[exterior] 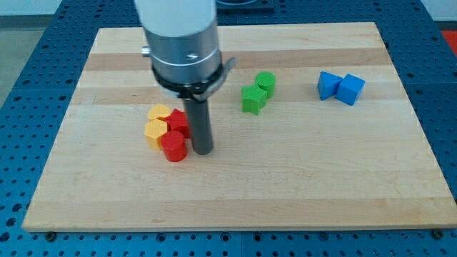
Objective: Place your hand to the right of the green star
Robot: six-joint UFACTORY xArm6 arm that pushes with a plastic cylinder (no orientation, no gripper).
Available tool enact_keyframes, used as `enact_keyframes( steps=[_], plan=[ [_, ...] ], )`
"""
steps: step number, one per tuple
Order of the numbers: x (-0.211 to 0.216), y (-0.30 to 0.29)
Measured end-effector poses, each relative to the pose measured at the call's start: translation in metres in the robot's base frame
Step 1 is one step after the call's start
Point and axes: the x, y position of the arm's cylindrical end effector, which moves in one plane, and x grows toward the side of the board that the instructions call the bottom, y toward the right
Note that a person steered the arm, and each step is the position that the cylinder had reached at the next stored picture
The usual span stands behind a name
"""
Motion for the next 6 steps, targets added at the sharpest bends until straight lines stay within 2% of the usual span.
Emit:
enact_keyframes(
  steps=[1,2,3,5,6],
  plan=[
    [-0.001,0.054],
    [-0.014,0.081],
    [-0.038,0.081],
    [-0.069,0.131],
    [-0.094,0.135]
  ],
)
